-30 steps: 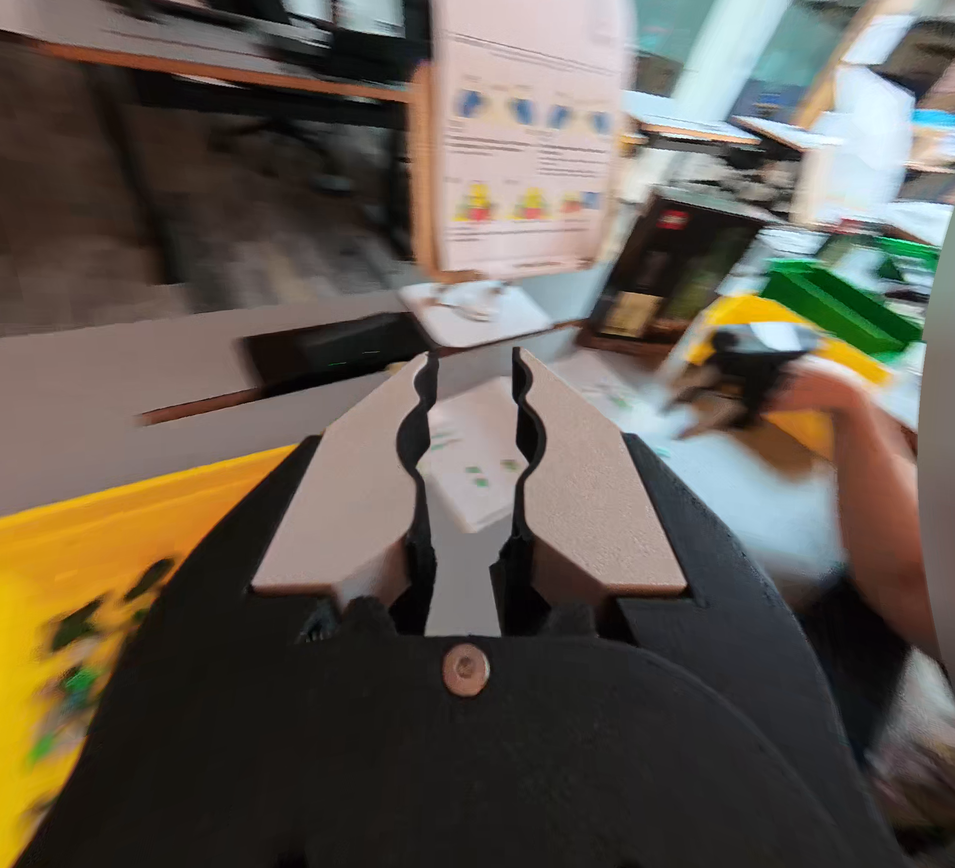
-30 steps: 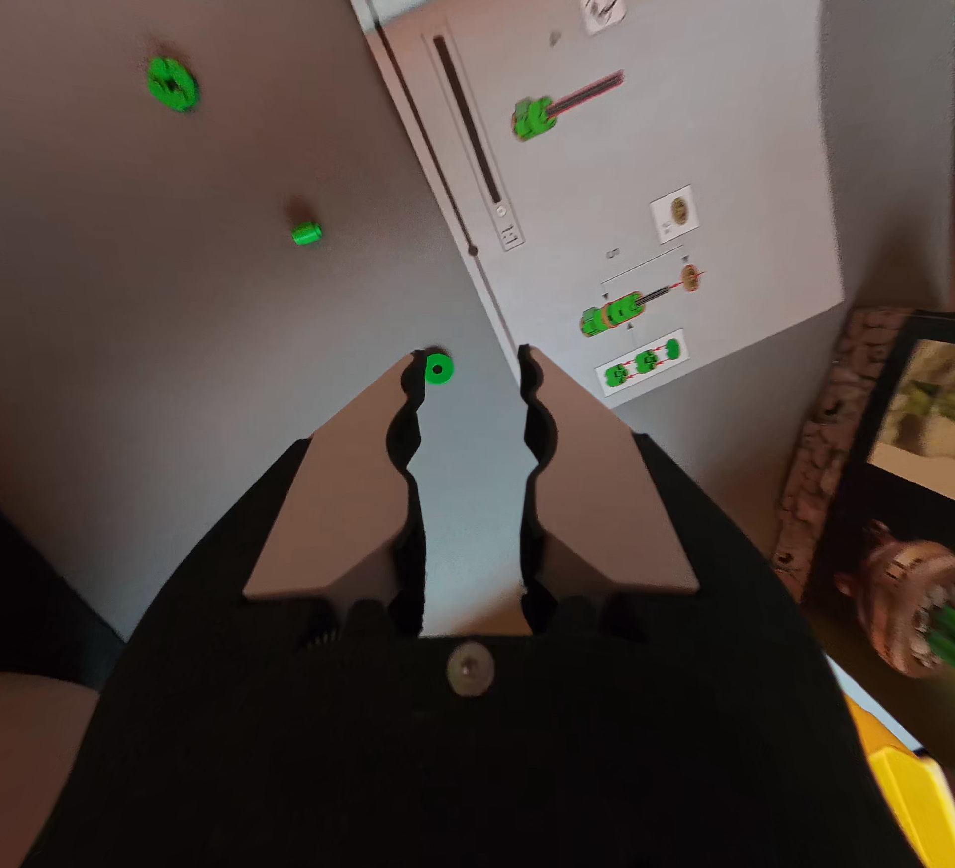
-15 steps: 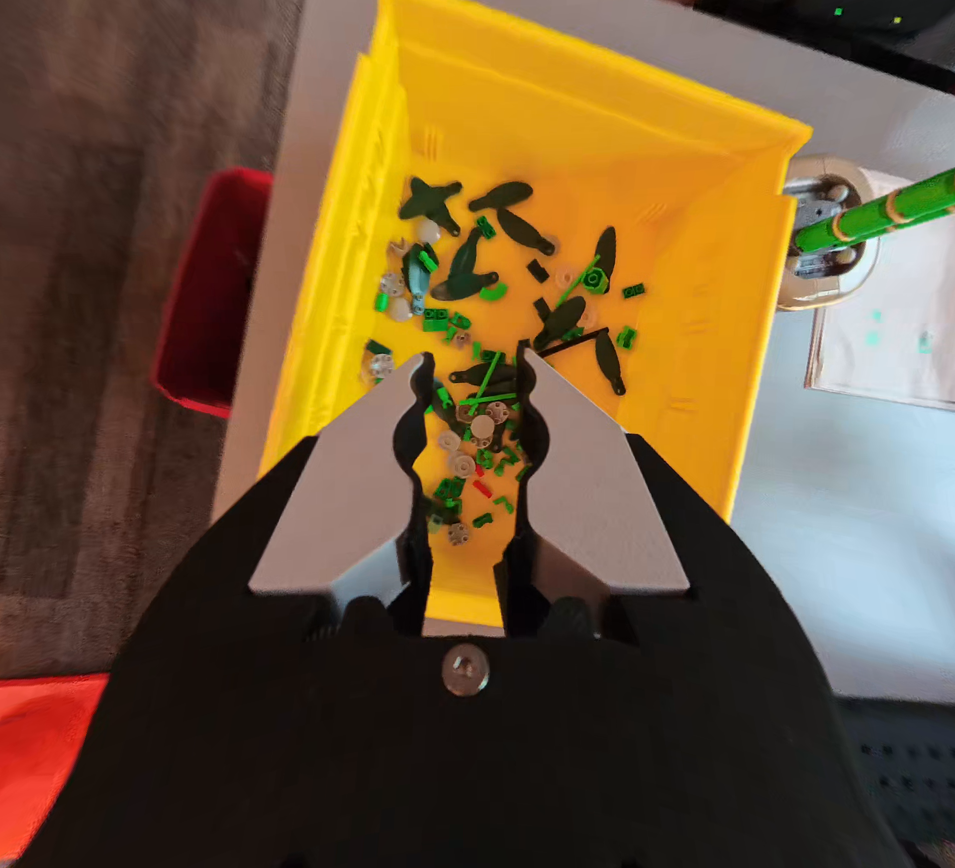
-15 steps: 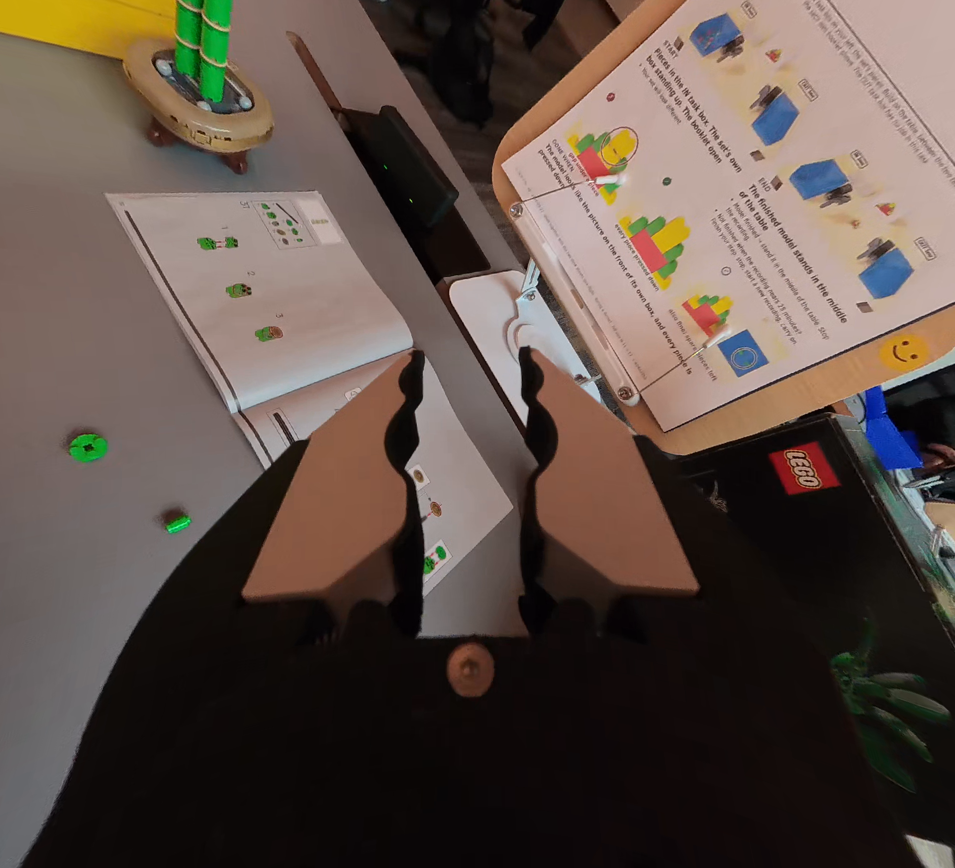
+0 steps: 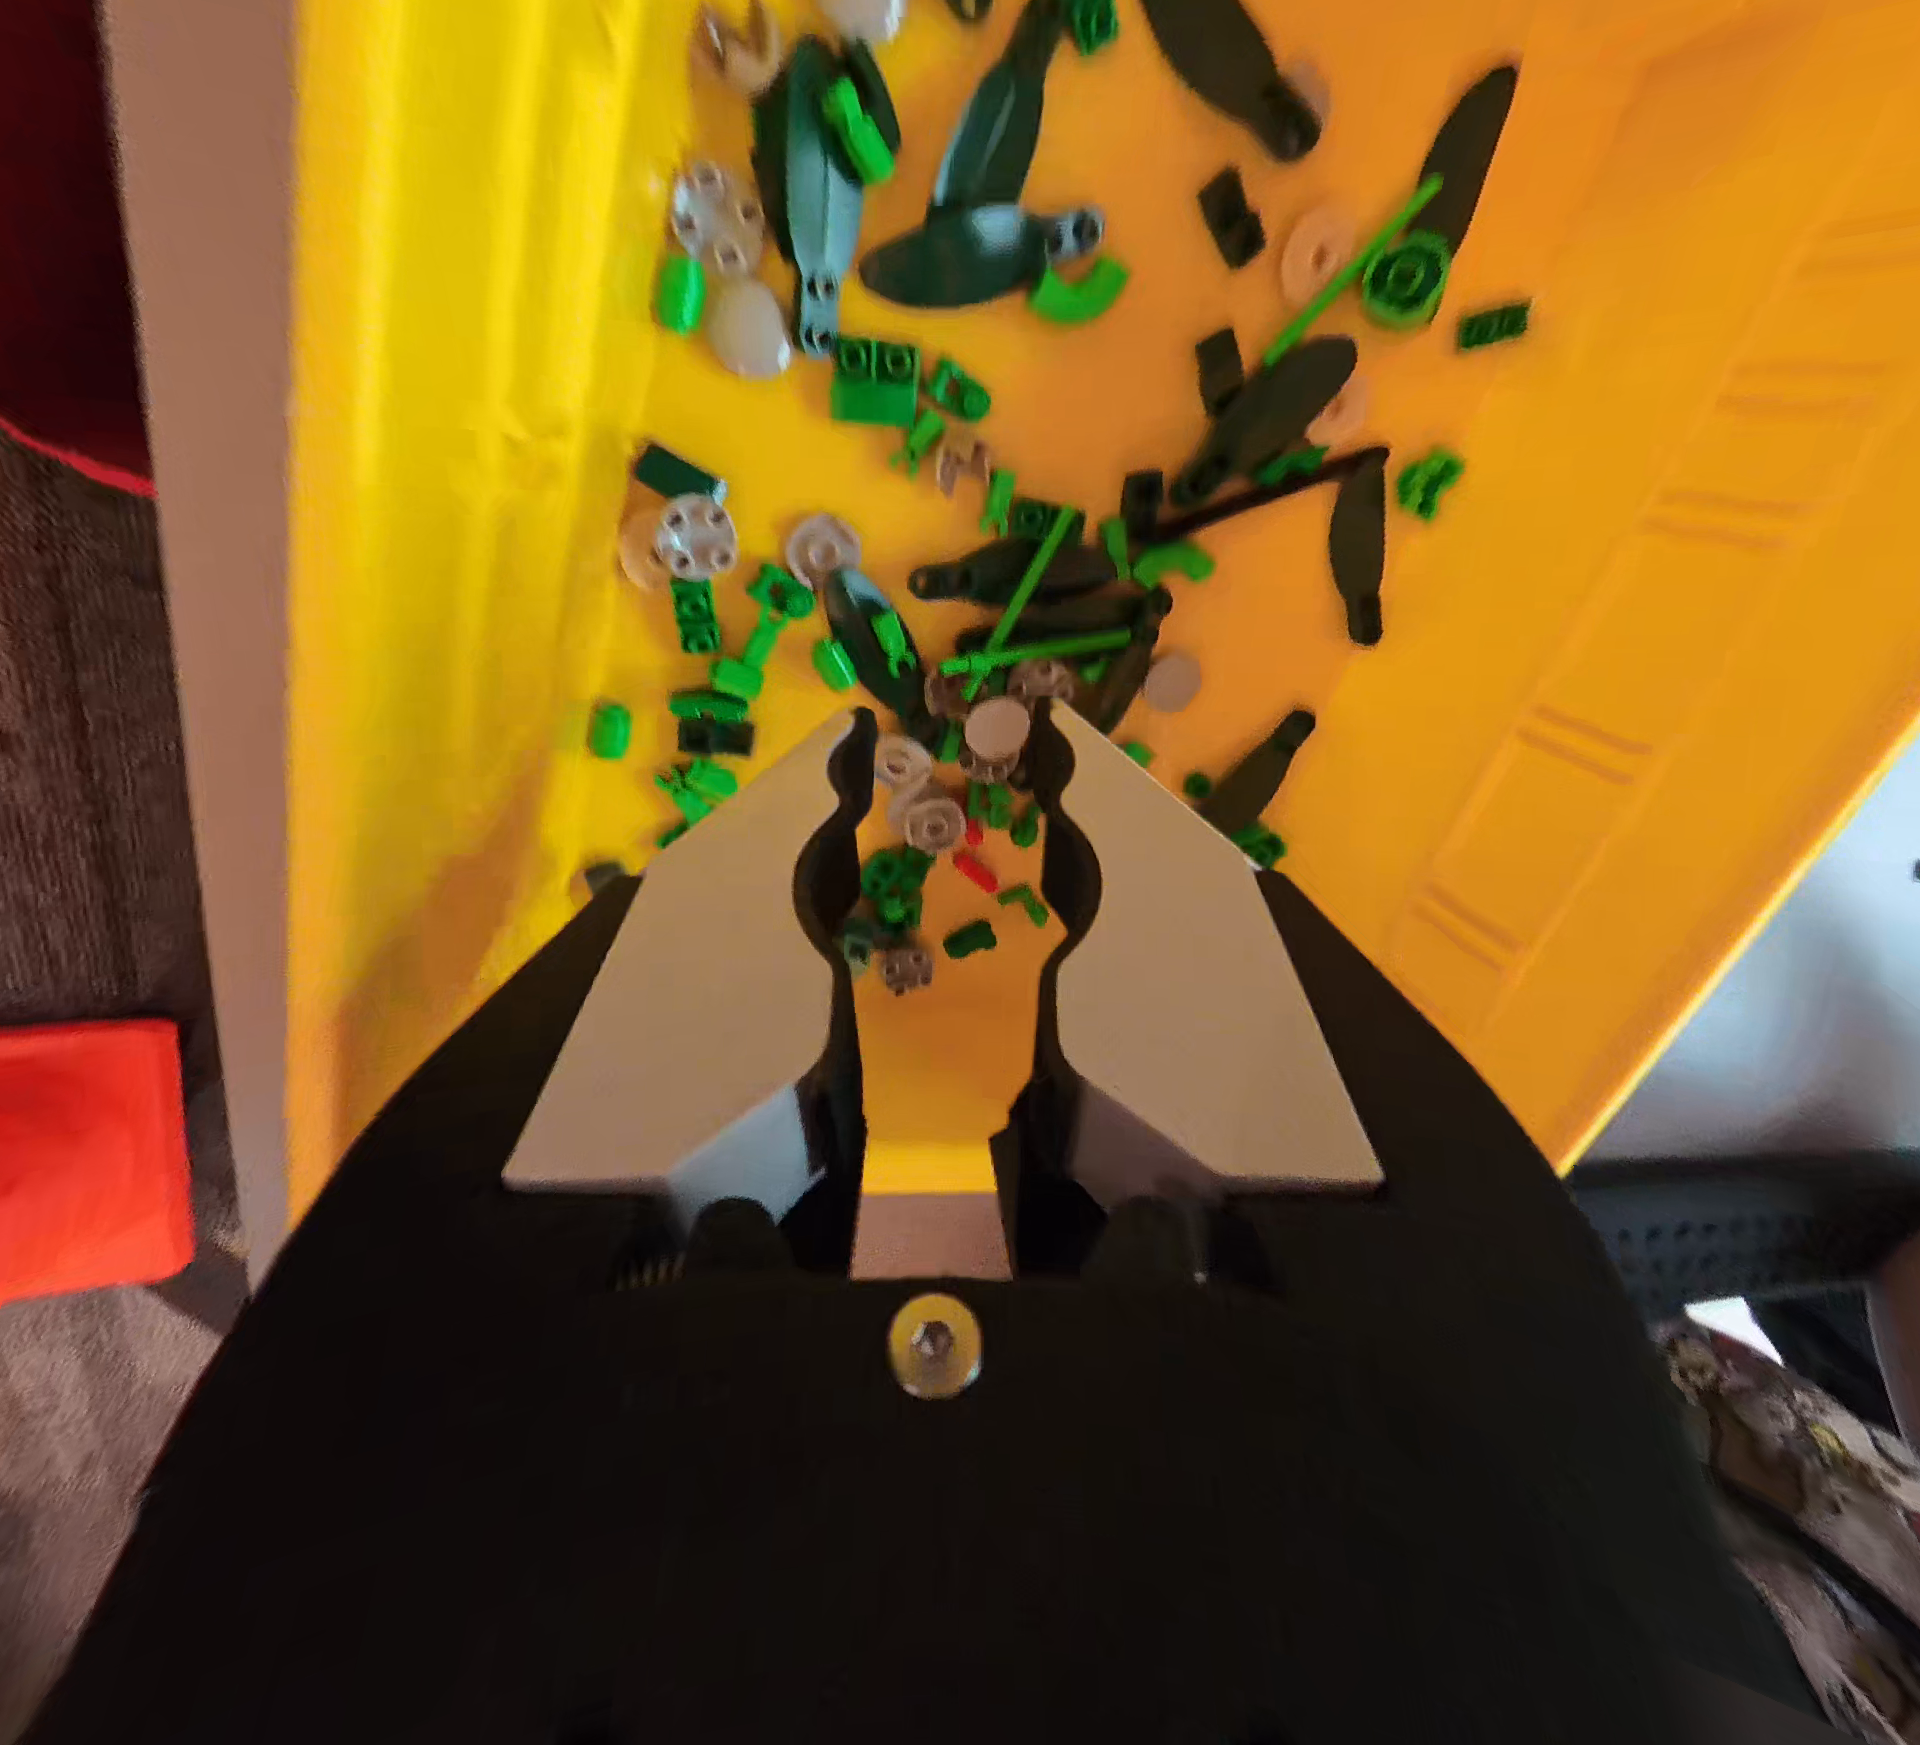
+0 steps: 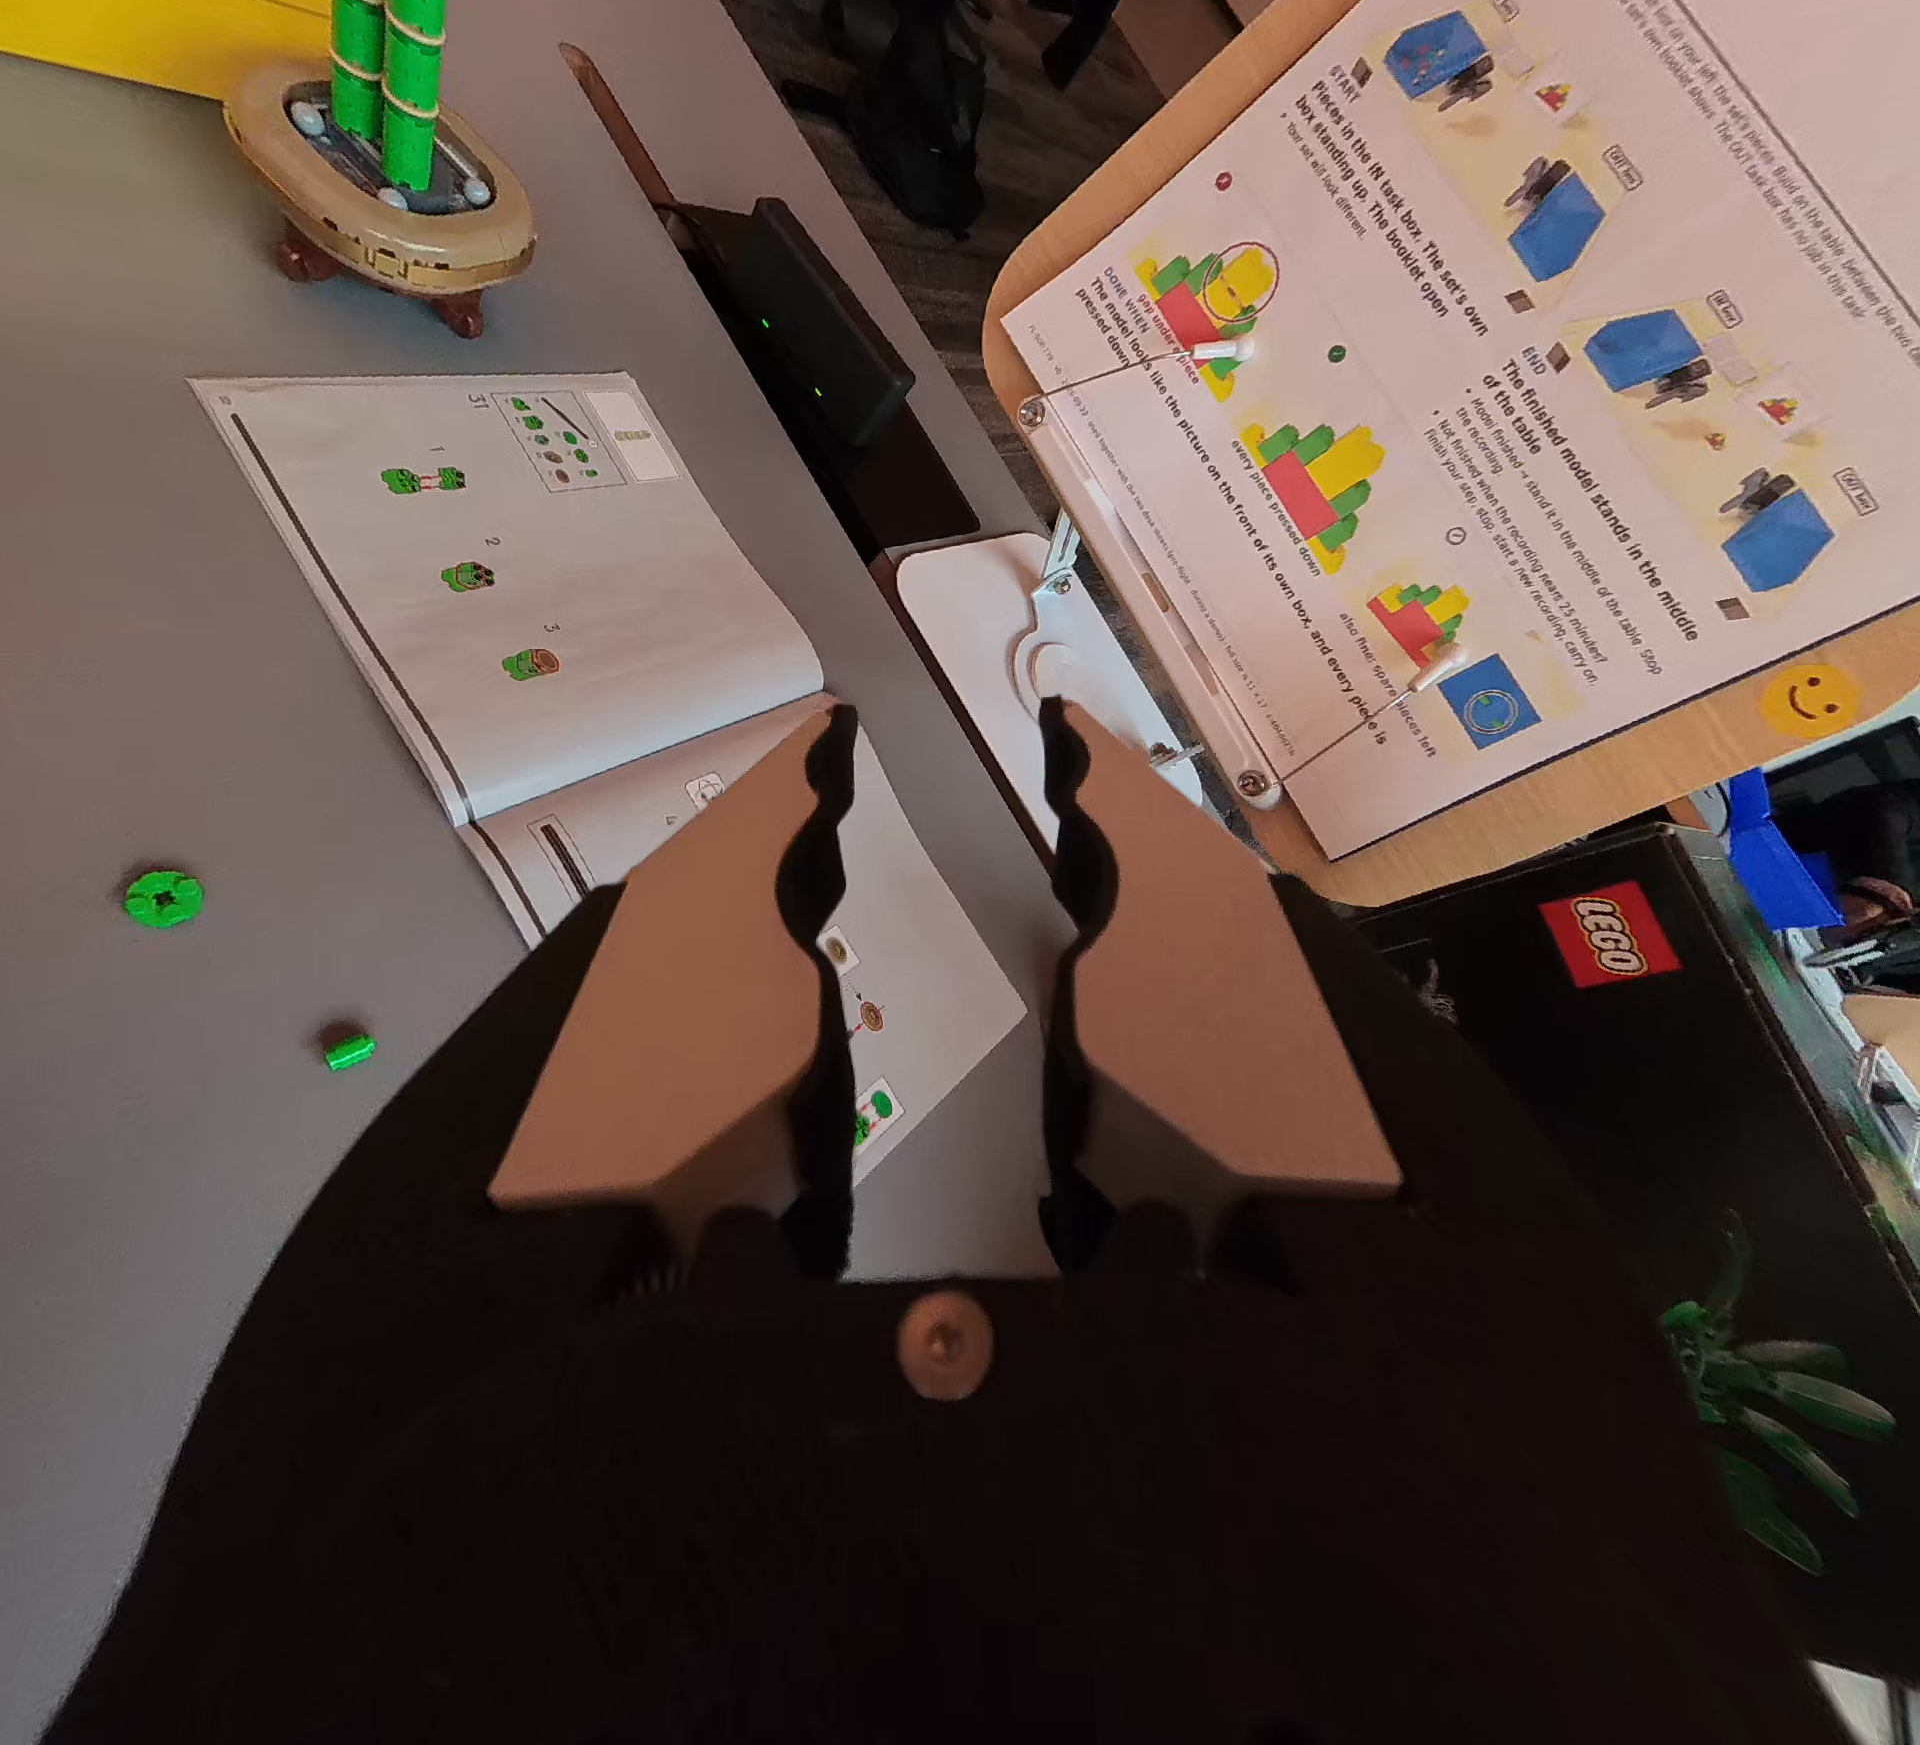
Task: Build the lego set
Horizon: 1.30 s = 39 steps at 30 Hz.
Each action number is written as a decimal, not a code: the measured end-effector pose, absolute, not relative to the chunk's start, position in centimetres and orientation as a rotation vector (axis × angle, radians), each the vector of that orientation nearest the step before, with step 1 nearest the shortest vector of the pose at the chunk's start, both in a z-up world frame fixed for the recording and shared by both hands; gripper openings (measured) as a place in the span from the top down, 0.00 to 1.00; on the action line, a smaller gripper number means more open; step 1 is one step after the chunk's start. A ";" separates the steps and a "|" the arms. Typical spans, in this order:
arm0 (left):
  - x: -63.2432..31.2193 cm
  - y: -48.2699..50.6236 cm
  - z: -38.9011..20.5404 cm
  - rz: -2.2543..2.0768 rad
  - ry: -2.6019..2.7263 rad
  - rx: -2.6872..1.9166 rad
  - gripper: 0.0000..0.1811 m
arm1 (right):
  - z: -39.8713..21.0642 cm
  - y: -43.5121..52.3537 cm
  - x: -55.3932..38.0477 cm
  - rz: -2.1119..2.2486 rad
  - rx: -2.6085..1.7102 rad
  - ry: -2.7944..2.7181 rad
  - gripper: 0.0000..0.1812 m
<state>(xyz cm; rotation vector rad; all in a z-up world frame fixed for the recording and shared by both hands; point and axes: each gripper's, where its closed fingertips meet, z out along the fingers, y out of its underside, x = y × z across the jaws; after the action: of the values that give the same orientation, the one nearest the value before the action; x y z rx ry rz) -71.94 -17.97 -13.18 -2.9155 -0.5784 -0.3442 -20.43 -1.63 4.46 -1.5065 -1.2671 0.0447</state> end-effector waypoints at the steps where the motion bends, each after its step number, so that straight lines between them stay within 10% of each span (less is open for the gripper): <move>1: -71.6 -18.6 -13.3 -0.349 -0.571 -2.949 0.84 | 4.2 -1.6 -20.4 0.036 -1.512 -1.275 0.80; 39: -72.0 -22.2 -13.1 -0.264 -0.606 -3.062 0.90 | 1.8 -1.1 -20.3 -0.027 -1.568 -1.359 0.80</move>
<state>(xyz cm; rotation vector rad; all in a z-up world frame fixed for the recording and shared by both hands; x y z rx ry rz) -72.03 -22.21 -13.06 -3.0625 -0.6058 -0.2642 -20.33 -1.12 1.80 -1.5685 -1.3591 -0.0274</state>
